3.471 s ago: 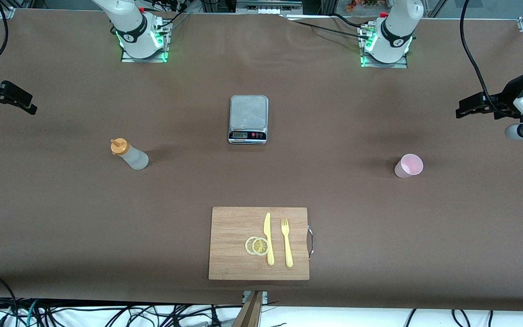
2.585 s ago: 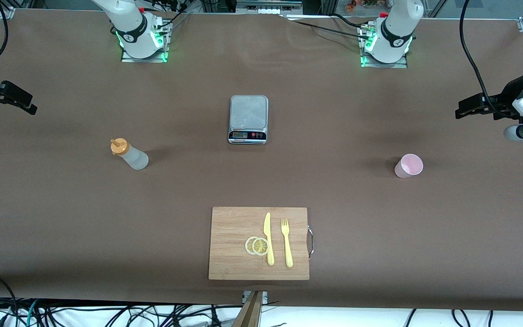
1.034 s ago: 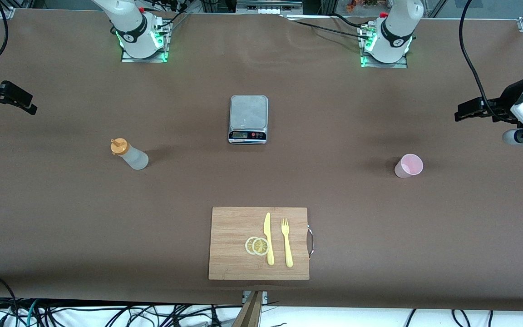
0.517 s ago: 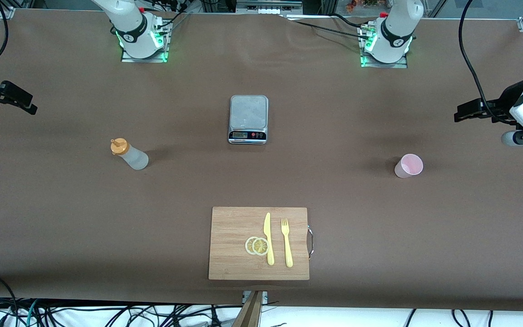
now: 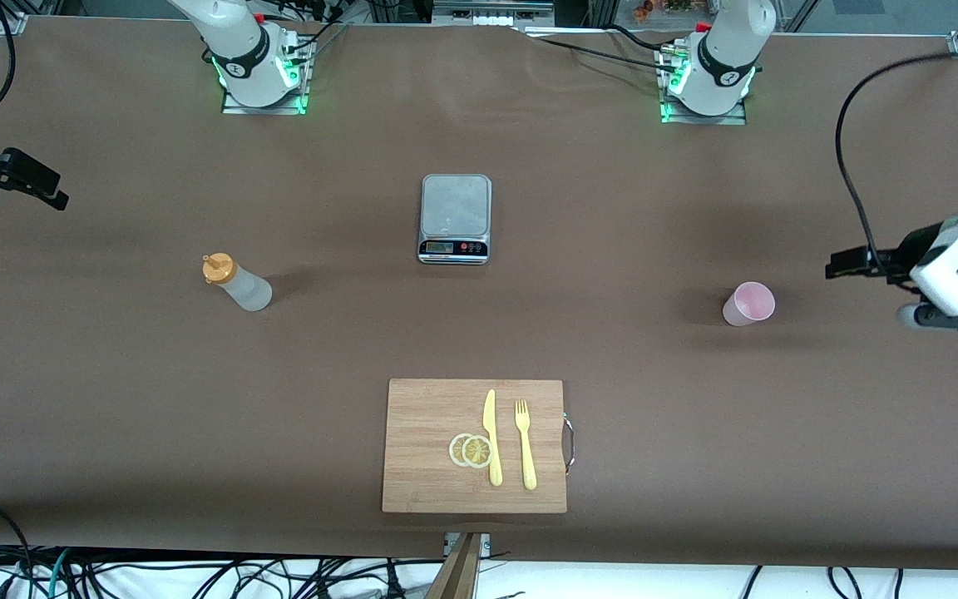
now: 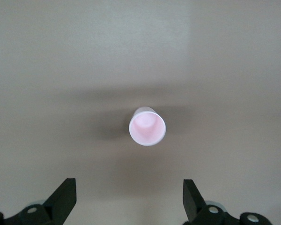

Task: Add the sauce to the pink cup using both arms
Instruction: 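Move the left gripper down to the pink cup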

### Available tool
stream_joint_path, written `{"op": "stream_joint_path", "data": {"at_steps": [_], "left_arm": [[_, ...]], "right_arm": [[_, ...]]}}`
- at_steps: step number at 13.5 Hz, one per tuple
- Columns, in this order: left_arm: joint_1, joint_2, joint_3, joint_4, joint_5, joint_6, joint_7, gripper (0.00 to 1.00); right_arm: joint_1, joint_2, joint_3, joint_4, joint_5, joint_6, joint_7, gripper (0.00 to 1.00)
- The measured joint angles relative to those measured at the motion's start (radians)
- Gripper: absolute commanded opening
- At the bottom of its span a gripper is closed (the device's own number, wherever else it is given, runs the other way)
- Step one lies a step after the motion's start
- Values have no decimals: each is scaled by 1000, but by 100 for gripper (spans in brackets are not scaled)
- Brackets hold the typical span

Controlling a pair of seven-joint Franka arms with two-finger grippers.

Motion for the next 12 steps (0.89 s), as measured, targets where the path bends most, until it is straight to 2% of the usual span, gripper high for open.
{"op": "stream_joint_path", "data": {"at_steps": [4, 7, 12], "left_arm": [[-2, 68, -3, -100, 0, 162, 6, 100], [-2, 71, -2, -212, 27, 310, 8, 100], [-6, 72, -2, -367, 39, 471, 8, 100]], "right_arm": [[0, 0, 0, 0, 0, 0, 0, 100], [0, 0, 0, 0, 0, 0, 0, 100], [0, 0, 0, 0, 0, 0, 0, 100]]}}
